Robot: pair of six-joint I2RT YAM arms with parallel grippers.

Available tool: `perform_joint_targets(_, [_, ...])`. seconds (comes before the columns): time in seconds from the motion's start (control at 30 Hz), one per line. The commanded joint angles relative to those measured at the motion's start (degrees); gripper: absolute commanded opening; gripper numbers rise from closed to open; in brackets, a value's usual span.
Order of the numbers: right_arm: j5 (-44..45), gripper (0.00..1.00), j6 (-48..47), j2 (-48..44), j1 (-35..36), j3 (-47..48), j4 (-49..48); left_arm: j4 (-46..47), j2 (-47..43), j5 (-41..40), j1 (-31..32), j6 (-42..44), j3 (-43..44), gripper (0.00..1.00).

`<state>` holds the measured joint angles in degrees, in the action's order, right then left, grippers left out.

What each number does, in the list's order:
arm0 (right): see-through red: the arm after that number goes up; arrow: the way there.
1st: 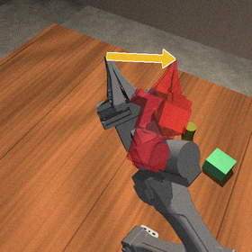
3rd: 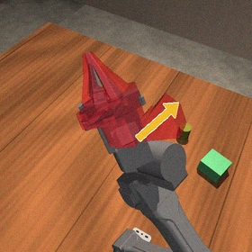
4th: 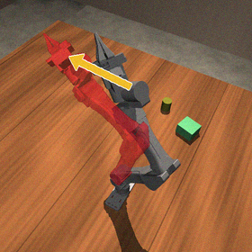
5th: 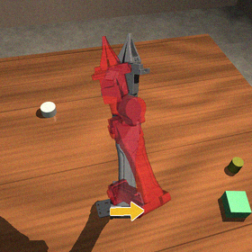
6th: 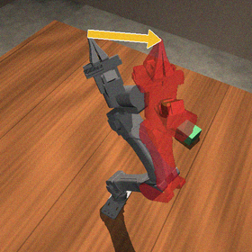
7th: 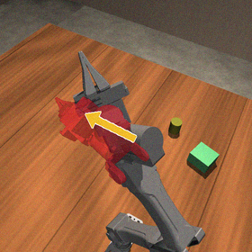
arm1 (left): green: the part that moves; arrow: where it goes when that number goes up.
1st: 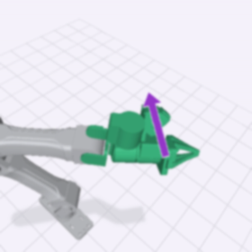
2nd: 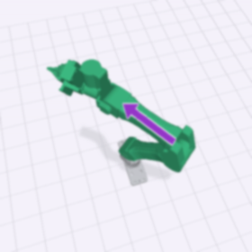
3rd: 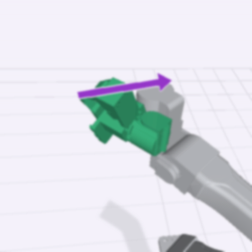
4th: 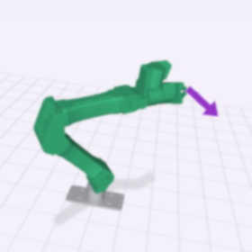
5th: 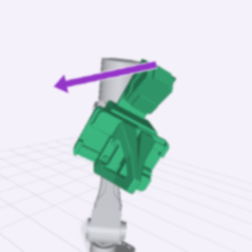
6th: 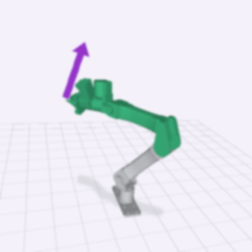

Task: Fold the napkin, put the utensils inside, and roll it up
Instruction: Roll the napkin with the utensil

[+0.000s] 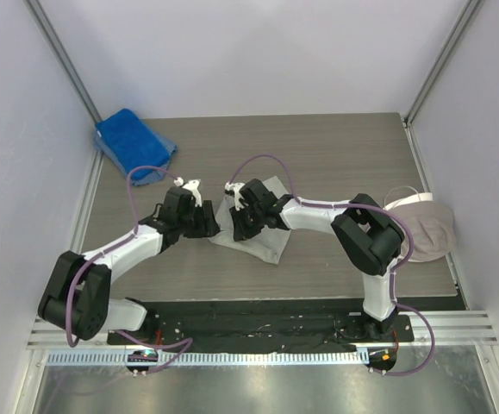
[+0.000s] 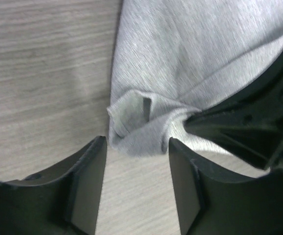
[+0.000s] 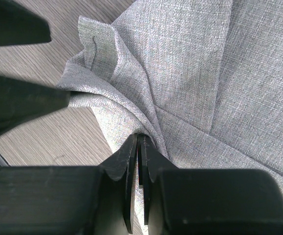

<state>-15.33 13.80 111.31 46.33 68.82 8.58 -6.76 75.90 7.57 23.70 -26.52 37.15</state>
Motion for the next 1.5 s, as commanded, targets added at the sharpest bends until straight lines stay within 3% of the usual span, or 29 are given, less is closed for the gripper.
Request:
perform_joint_targets(0.0, [1.6,0.13,-0.4,2.9,0.2,-1.8,1.5,6.1,2.8,2.2,-1.6,0.4,-0.4,0.54])
perform_joint_targets(0.23, [1.1,0.13,-0.4,3.1,0.3,-1.7,1.9,9.0,4.0,2.9,-1.8,0.4,-1.0,0.52])
perform_joint_targets(0.9, [0.1,0.13,-0.4,4.4,0.3,-0.6,2.4,11.8,13.4,4.6,-3.2,0.9,0.1,0.36])
perform_joint_targets(1.13, [0.2,0.14,-0.8,4.4,0.3,-0.4,2.7,10.4,14.1,5.0,-3.2,1.3,1.0,0.11])
perform_joint_targets(1.23, [0.3,0.18,-2.1,2.7,0.3,1.0,4.4,8.9,14.2,5.3,-3.2,1.6,1.3,0.0])
perform_joint_targets(1.37, [0.6,0.27,-5.0,-1.2,1.0,2.3,6.3,6.9,13.6,5.3,-3.2,-0.3,1.8,0.0])
perform_joint_targets(1.47, [5.1,0.44,-8.9,-5.3,3.4,1.9,6.0,1.3,13.5,4.6,-3.2,-2.0,3.3,0.0])
